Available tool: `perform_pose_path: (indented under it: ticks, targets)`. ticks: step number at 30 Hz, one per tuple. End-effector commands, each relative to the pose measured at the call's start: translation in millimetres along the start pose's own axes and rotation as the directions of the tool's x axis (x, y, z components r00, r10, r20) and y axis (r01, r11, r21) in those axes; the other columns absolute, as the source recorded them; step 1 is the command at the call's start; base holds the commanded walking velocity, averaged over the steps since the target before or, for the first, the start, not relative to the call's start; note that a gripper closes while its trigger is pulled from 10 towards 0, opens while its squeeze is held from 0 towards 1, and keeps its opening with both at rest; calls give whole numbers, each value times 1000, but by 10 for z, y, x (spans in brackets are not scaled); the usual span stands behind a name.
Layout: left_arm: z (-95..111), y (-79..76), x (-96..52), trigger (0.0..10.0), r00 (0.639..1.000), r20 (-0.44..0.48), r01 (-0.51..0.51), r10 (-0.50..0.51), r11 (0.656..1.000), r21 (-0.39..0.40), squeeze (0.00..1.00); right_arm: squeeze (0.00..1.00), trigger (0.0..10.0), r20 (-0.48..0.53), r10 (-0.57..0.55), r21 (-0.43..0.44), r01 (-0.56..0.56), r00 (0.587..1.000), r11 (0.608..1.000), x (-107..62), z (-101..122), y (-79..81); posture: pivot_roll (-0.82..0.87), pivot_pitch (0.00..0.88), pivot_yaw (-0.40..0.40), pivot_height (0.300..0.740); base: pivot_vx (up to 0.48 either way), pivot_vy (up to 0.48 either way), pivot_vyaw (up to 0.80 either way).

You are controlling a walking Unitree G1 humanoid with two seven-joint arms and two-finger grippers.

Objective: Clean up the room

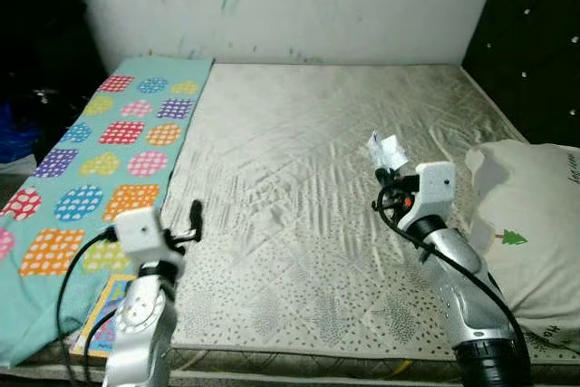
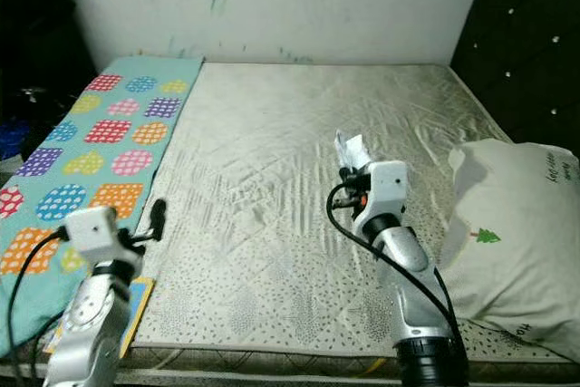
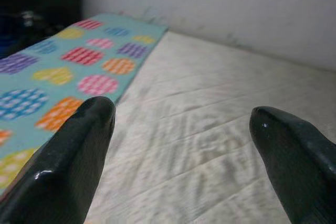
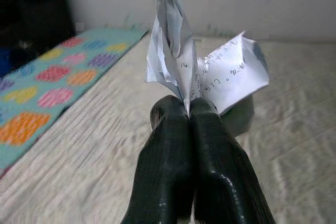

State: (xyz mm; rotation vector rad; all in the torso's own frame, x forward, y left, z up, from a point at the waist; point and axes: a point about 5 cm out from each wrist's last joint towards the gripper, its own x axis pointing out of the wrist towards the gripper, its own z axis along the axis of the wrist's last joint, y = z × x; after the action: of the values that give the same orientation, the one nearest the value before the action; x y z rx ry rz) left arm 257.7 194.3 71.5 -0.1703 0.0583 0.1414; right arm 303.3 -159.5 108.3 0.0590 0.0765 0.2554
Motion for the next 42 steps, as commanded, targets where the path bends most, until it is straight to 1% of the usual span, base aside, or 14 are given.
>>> perform_pose_path:
  ticks: [1,2,3,4,5,7,10,13,14,19,23,27,33,42]
  targets:
    - [55,59,-29,10000,999,27,-17,17,1000,5,0,0,10000,-5,-21,1,21,1000,1000,-33,-59,19,-122,0,-10,740,0,0,0]
    - [52,89,-39,10000,999,29,-31,31,999,8,0,0,10000,0,-36,8,36,999,999,-41,-89,26,-115,0,-14,740,0,0,0]
    - [47,128,-59,10000,998,32,-51,51,999,9,0,0,10000,14,-54,-4,54,998,999,-59,-134,39,-113,0,-17,740,0,0,0]
    - [47,128,-59,10000,998,32,-51,51,999,9,0,0,10000,14,-54,-4,54,998,999,-59,-134,39,-113,0,-17,740,0,0,0]
    - [47,128,-67,10000,998,30,-51,51,999,7,0,0,10000,27,-62,-35,63,998,997,-73,-169,53,-110,0,-19,740,0,0,0]
    - [43,125,-73,10000,998,29,-48,48,999,6,0,0,10000,22,-71,-40,72,997,997,-78,-201,62,-108,0,-19,740,0,0,0]
    - [24,114,-86,10000,999,16,-34,34,999,-1,0,0,10000,62,-151,-31,153,987,988,-40,-103,-31,-117,0,-16,740,0,0,0]
    - [14,95,-86,10000,1000,7,-14,14,1000,-12,0,0,10000,71,-171,-29,173,983,984,-35,-69,-76,-126,0,-15,740,0,0,0]
    - [8,74,-82,10000,1000,1,4,-4,1000,-22,0,0,10000,64,-185,-10,186,981,983,-36,-60,-108,-131,0,-17,740,0,0,0]
    - [11,42,-73,10000,1000,-1,14,-14,1000,-25,0,0,10000,76,-177,-30,180,981,983,-51,-22,-126,-140,0,-24,740,0,0,0]
    - [12,34,-82,10000,1000,-2,14,-14,999,-31,0,0,10000,76,-186,-15,188,980,982,-65,-39,-125,-142,0,-27,740,0,0,0]
    - [18,22,-93,10000,1000,-6,20,-21,999,-38,0,0,10000,71,-180,-12,181,981,983,-63,-43,-88,-143,0,-29,740,0,269,0]
    - [17,11,-84,10000,1000,-10,24,-25,999,-40,0,0,10000,75,-171,-13,172,983,985,-51,-20,-79,-150,0,-28,740,0,318,0]
    - [25,6,-67,10000,999,-12,32,-33,999,-37,0,0,10000,86,-169,-29,172,982,985,-43,20,-122,-158,0,-20,740,0,360,0]
